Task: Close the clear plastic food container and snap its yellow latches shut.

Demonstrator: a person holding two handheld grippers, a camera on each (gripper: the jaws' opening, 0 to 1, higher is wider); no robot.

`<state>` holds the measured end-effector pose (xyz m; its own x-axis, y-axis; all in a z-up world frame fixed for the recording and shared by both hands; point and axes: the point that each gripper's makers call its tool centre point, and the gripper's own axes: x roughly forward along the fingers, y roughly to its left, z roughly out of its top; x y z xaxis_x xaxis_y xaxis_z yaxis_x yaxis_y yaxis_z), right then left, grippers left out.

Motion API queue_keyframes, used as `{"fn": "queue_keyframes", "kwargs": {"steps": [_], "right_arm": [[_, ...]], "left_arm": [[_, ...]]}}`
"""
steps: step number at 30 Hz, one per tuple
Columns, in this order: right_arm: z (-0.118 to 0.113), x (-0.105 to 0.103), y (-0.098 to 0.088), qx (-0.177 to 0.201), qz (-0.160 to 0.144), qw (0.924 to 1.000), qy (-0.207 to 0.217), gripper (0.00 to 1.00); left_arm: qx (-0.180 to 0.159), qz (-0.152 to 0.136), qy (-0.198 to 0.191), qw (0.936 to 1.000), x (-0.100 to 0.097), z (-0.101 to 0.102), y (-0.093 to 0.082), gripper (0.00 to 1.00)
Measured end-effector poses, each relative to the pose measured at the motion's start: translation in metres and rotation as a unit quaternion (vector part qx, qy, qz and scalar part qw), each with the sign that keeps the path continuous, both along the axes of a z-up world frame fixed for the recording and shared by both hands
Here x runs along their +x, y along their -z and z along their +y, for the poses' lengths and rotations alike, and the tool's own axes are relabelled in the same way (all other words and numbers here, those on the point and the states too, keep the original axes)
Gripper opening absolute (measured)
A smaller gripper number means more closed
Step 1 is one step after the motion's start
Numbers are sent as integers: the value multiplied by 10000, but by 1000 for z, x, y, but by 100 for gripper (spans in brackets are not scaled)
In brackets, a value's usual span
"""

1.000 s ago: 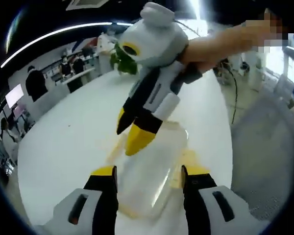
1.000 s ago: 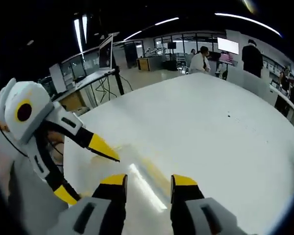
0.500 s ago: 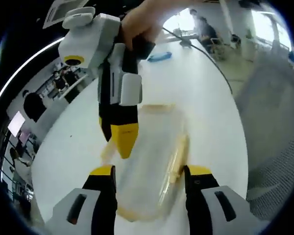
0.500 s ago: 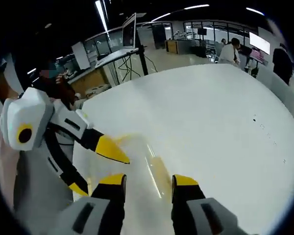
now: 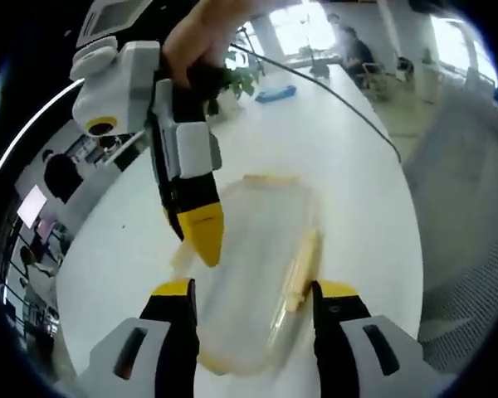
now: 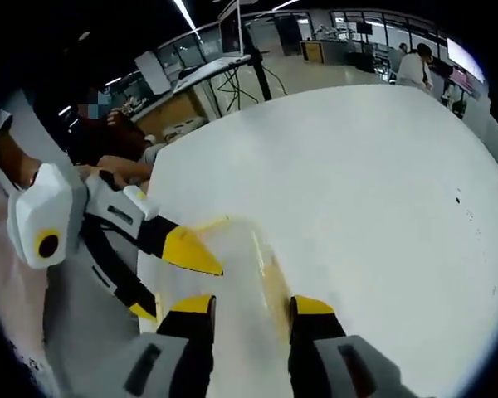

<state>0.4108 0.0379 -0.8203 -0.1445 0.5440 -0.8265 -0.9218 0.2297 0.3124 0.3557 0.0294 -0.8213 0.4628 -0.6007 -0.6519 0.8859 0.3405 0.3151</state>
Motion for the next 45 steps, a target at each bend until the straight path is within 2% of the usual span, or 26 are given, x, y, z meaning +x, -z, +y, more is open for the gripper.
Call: {"fn": "queue_keyframes", "kwargs": {"steps": [5, 9, 14, 15, 16, 17, 20, 22, 23, 24, 25, 27, 36, 41, 42, 45], "right_arm": [[0, -1, 1, -376, 114, 9990, -234, 30], [0, -2, 3, -661, 207, 9963, -504, 29], [2, -3, 5, -786, 402, 9937, -688, 29], [-1, -6, 5, -836, 520, 9921, -772, 28], [-10, -1, 6, -1020, 367, 9892, -982, 27], [-5, -3, 6, -921, 444, 9915, -802, 27], [-5, -3, 7, -905, 471, 9912, -845, 28], [-4, -5, 7, -874, 446, 9916, -845, 29], [-3, -6, 6, -892, 416, 9917, -827, 29], [-2, -7, 6, -909, 366, 9918, -818, 30], [-1, -8, 6, -911, 352, 9920, -799, 31], [0, -9, 6, -915, 297, 9921, -810, 32], [8, -9, 5, -655, 173, 9958, -614, 33], [10, -8, 4, -303, -51, 9990, -331, 35], [12, -8, 3, -229, -121, 9993, -284, 35], [10, -9, 1, -91, -319, 9992, -215, 36]], "left_arm": [[80, 158, -45, 9998, 2, 2, -1, 52], [143, 176, -51, 9997, 2, 1, 1, 50], [160, 184, -70, 9997, 3, 1, 1, 50], [160, 208, -84, 9996, 3, 2, 2, 50], [171, 189, -78, 9996, 4, 1, 1, 50], [177, 197, -86, 9996, 3, 1, 0, 50], [190, 181, -111, 9996, 4, 1, 1, 50], [165, 64, -201, 9996, 3, 0, 3, 50], [187, -27, -239, 9995, 3, -1, 4, 50], [337, -478, -277, 9979, 8, 1, 0, 50], [227, -260, -367, 9987, 2, -1, 3, 50], [200, -249, -346, 9989, 3, 0, 1, 49], [141, -515, -382, 9978, 3, -1, 4, 49], [57, -544, -318, 9980, 2, -1, 3, 51], [-114, -477, -347, 9982, 1, -2, 3, 52], [-43, -512, -294, 9982, 2, -3, 4, 53]]}}
